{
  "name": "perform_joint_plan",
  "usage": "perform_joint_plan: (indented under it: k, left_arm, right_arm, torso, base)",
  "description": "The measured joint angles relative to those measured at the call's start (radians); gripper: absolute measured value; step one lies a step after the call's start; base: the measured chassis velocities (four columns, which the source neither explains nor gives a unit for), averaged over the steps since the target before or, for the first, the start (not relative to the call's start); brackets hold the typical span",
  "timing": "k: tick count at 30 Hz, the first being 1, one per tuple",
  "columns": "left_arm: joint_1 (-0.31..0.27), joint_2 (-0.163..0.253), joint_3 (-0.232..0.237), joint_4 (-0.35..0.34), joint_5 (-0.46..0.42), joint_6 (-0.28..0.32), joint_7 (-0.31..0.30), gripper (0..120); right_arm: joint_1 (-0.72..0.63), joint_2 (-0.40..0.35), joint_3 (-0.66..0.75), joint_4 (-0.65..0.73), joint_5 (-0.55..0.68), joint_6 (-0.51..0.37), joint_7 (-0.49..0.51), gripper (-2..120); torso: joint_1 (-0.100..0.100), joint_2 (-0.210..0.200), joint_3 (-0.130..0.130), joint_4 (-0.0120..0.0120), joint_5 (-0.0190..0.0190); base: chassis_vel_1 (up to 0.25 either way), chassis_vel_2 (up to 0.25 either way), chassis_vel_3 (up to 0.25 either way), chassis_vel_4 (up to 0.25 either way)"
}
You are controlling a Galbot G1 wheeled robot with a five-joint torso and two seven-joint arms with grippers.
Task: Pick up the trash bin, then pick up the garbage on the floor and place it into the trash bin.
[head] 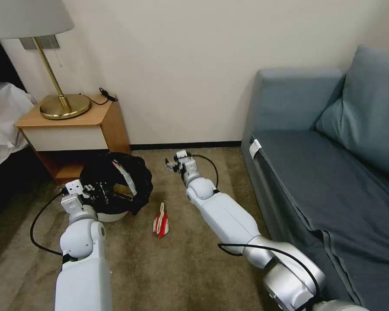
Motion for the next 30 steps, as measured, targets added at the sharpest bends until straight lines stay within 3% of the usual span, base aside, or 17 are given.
perform_joint_plan:
  k: [8,13,30]
  left_arm:
    - [0.003,-0.007,-0.002,-0.007,0.002,0.002,-0.001,4]
    - [0.011,-0.011,-0.002,-0.012,0.007,0.002,-0.003,4]
    - [0.023,-0.011,-0.004,-0.018,0.016,-0.003,-0.007,4]
  right_arm:
    - [-0.045,0.0,-0.01,-0.01,0.069,-0.098,-0.047,100]
    - [-0.081,0.0,-0.028,-0.011,0.055,-0.114,-0.147,100]
    - [-0.124,0.0,-0.08,-0.021,0.025,-0.122,-0.245,100]
  torso:
    - [0.0,0.0,0.0,0.0,0.0]
    - [0.0,0.0,0.0,0.0,0.0001]
    - [0.0,0.0,0.0,0.0,0.0]
  base:
    - [0.0,0.0,0.0,0.0]
    - [0.0,0.0,0.0,0.0]
    - [0.0,0.0,0.0,0.0]
